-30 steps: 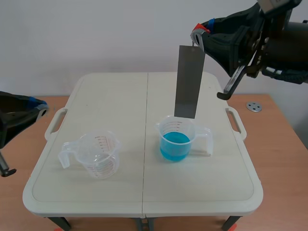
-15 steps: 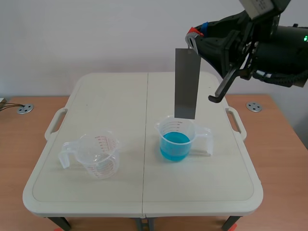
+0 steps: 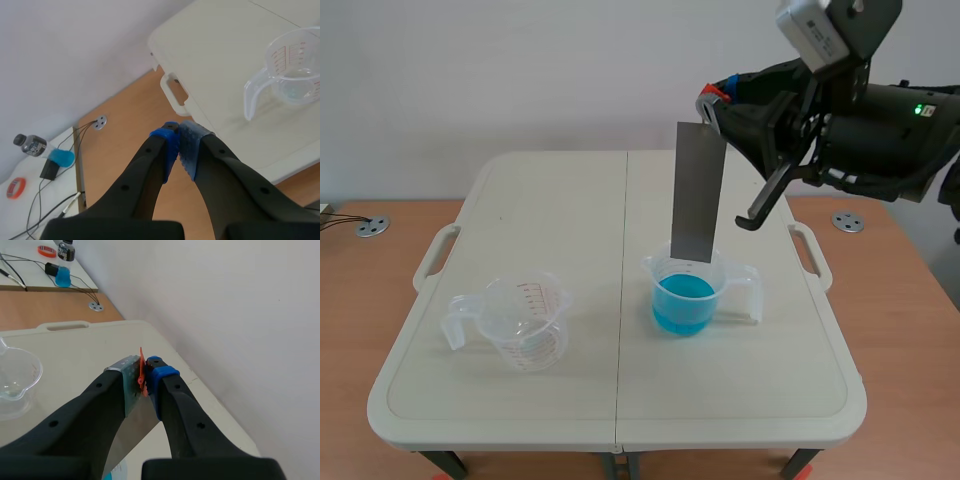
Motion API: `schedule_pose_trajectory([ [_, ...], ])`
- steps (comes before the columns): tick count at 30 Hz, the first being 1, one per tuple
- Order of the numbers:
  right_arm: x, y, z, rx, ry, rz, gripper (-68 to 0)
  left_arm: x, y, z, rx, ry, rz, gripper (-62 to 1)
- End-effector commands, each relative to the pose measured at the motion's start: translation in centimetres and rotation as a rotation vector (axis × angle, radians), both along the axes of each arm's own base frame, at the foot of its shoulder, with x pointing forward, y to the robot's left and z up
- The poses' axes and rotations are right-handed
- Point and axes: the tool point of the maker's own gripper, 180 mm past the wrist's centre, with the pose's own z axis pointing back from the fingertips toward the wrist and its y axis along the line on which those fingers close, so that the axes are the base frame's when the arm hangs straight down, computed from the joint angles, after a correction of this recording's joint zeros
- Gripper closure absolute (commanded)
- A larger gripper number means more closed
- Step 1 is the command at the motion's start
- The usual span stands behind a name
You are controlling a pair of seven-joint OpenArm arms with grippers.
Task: Hold the metal plate by the orange handle, dip it into the blue solution, take it out and point at it, then put the plate back in the beaker on the left.
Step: 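Lower the plate into the blue solution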
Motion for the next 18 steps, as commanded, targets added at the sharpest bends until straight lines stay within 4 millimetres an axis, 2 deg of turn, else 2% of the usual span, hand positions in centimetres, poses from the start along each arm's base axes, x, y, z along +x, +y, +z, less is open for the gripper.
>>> schedule_pose_trajectory([
  [1,0.1,0.4,1.1,0.023,-0.035,0.022,-1.3,0.3,-0.4,0.7,-0.009,-0.030,-0.012,-2.3],
  [18,0.9,0.7,-3.2,0.020,0.040,0.009,-1.3,0.2,-0.5,0.7,-0.012,-0.027,-0.014,-2.3],
])
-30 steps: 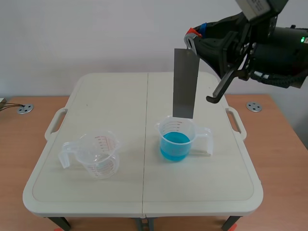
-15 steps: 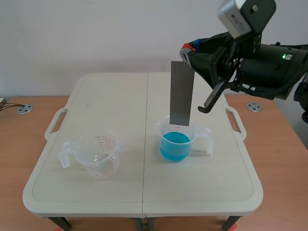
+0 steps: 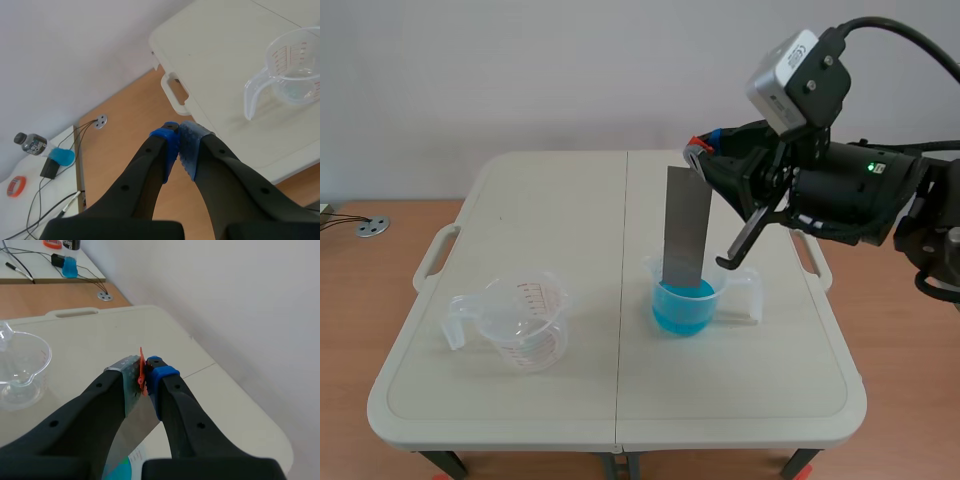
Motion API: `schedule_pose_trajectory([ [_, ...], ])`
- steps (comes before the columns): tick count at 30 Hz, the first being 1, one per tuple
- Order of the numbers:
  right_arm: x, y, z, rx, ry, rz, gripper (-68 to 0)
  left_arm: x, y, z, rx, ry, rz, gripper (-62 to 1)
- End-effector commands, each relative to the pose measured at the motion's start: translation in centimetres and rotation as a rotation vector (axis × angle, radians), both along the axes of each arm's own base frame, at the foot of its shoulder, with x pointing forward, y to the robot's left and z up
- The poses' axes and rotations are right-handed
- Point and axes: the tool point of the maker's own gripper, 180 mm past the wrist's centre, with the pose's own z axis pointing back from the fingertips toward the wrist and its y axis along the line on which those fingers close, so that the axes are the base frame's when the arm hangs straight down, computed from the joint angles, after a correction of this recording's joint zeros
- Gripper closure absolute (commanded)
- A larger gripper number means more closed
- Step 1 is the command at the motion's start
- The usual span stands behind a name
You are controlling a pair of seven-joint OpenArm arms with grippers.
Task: Hold the metal plate by the orange handle, dip it into the blue solution, take it out and point at it, then put the plate back in the beaker on the left.
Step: 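Lower the plate into the blue solution, then hold the plate still in the solution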
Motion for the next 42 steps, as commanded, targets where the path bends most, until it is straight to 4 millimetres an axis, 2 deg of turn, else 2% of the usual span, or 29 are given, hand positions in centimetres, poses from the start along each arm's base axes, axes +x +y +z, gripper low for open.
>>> schedule_pose_trajectory([
  [1,0.6,0.3,1.3,0.032,-0.040,0.016,-1.3,0.2,-0.5,0.7,-0.014,-0.027,-0.014,-2.3],
  [11,1.3,0.3,-2.0,0.036,0.023,0.013,-1.3,0.3,-0.4,0.6,-0.013,-0.025,-0.013,-2.3],
  [18,1.1,0.2,-3.8,0.030,0.053,0.022,-1.3,0.2,-0.5,0.5,-0.014,-0.016,-0.014,-2.3],
  [31,0.8,0.1,-5.2,-0.016,0.074,0.027,-1.3,0.2,-0.4,0.4,-0.013,-0.012,-0.012,-2.3],
  [42,0.8,0.0,-5.3,-0.021,0.075,0.027,-1.3,0.2,-0.5,0.4,-0.014,-0.012,-0.013,-2.3],
])
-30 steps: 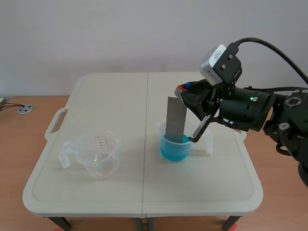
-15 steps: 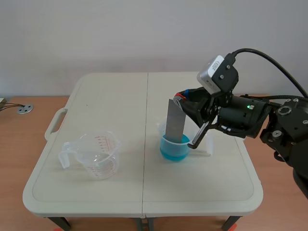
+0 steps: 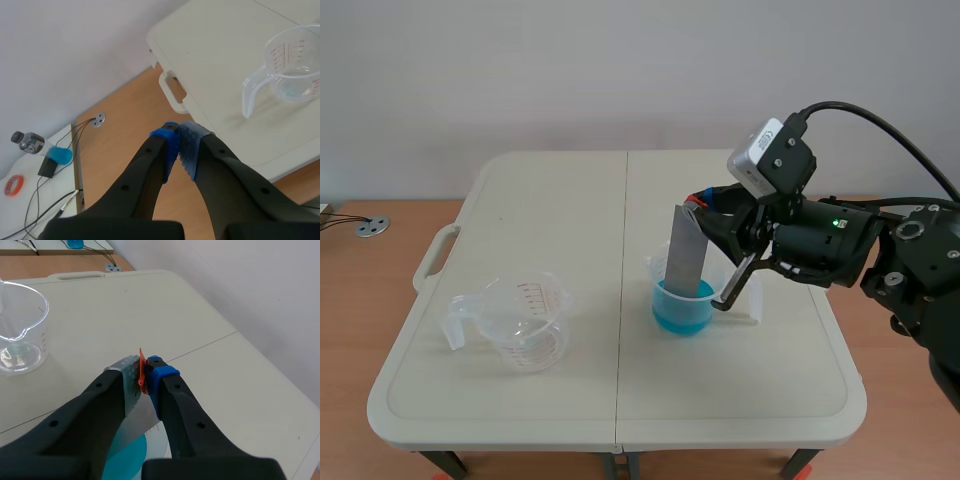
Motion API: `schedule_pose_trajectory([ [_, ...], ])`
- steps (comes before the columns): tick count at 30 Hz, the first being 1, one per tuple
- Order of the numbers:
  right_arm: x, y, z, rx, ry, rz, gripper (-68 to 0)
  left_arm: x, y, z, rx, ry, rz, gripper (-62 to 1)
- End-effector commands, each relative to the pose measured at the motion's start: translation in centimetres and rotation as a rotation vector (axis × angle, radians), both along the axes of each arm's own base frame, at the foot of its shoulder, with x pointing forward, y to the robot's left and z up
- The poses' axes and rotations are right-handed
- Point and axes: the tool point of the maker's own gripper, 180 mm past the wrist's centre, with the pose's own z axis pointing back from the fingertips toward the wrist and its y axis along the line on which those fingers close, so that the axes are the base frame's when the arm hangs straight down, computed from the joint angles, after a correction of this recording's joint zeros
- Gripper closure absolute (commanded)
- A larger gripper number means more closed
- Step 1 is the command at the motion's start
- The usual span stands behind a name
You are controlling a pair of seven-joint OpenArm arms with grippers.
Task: Hold the metal plate by the orange handle, dip it into the blue solution, take it out and point at it, then put the plate back in the beaker on the left.
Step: 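Hold the plate still in the solution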
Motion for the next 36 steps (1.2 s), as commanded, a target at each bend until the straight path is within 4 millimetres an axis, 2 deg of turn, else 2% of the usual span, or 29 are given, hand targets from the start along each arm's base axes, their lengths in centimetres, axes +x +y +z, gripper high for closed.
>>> schedule_pose_trajectory([
  [1,0.21,0.07,0.36,-0.004,-0.008,0.012,-1.3,0.24,-0.40,0.62,-0.012,-0.025,-0.010,-2.3],
  [36,0.12,0.16,0.43,-0.009,-0.019,0.022,-1.3,0.34,-0.42,0.65,-0.013,-0.026,-0.011,-2.3],
])
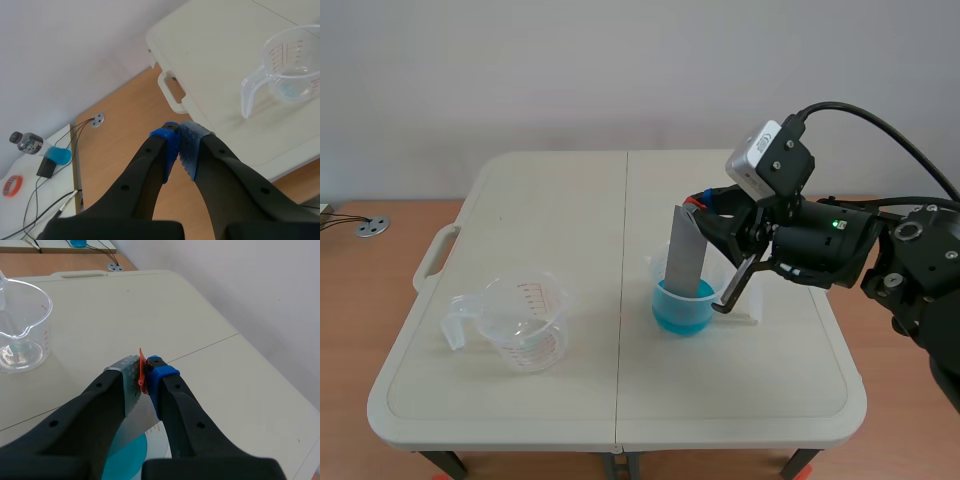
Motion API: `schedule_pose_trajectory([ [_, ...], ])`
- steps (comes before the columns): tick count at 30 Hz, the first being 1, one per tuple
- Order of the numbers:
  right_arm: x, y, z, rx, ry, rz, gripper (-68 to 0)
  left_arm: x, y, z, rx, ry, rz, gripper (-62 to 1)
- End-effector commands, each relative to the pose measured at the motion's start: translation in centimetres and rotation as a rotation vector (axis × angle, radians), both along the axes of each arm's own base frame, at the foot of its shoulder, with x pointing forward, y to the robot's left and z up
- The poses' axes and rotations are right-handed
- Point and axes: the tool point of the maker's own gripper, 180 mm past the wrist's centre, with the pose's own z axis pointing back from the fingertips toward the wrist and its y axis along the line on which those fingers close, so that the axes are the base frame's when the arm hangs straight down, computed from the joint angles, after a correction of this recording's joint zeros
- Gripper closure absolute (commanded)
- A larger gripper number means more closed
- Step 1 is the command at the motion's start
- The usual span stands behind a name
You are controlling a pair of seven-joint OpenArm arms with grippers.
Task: Hold the metal plate by the orange handle, dip it into the blue solution, take it out and point at it, then put the plate back in the beaker on the left.
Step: 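Hold the plate still in the solution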
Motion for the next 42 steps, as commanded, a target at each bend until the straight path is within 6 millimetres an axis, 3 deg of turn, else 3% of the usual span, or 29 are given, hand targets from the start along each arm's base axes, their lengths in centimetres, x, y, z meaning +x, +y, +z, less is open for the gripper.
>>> schedule_pose_trajectory([
  [1,0.2,0.1,0.5,0.002,-0.009,0.011,-1.3,0.4,-0.4,0.7,-0.010,-0.028,-0.009,-2.3],
  [26,0.2,0.1,1.0,0.024,-0.026,0.021,-1.3,0.3,-0.3,0.6,-0.009,-0.024,-0.007,-2.3],
  [42,-0.5,0.0,5.4,0.053,-0.177,0.081,-1.3,0.3,-0.3,0.6,-0.009,-0.025,-0.007,-2.3],
])
